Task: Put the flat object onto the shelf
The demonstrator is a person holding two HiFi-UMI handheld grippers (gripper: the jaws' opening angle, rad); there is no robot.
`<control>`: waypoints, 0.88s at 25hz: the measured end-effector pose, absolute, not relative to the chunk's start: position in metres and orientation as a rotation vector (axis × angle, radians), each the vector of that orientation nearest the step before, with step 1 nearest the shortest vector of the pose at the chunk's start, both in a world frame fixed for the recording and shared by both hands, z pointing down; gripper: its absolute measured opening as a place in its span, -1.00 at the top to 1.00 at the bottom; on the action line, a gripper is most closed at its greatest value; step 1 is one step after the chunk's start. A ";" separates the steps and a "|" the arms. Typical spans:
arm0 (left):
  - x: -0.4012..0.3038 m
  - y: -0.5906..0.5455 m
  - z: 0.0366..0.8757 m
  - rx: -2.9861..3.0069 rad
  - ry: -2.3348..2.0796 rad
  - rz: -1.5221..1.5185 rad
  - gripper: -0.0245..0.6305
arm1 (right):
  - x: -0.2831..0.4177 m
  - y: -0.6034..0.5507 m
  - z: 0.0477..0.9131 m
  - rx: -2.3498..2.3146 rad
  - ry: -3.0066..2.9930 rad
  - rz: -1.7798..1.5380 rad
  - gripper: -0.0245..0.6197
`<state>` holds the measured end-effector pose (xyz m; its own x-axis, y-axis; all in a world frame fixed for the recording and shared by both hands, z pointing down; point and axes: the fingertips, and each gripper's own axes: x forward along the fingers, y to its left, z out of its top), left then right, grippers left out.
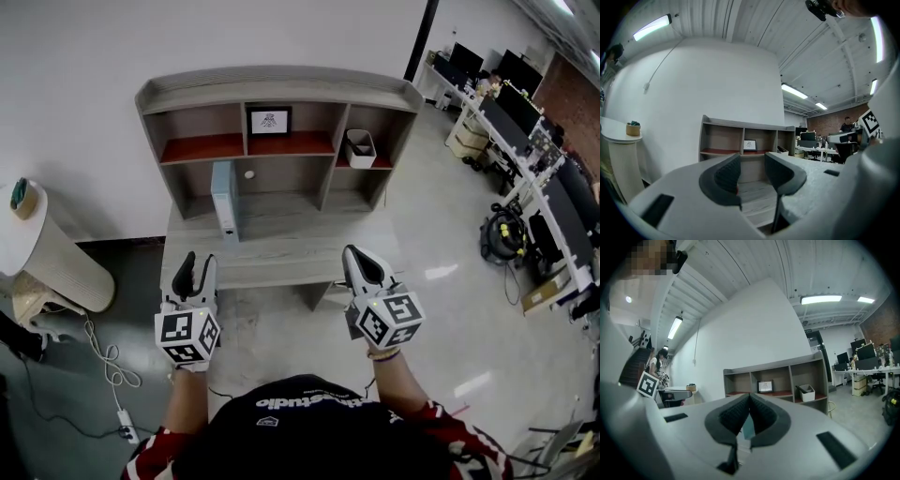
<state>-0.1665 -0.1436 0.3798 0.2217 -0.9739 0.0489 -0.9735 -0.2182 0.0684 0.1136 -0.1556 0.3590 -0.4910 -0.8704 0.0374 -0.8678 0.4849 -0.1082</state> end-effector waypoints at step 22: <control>-0.144 -0.120 0.370 2.387 -1.953 -0.011 0.88 | 0.123 -0.151 0.361 -1.500 2.705 -0.181 0.91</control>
<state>-0.1443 -0.1201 0.3699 0.1988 -0.9796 0.0311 -0.9791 -0.1971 0.0492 0.1226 -0.1512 0.3614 -0.5302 -0.8477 0.0186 -0.8426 0.5243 -0.1229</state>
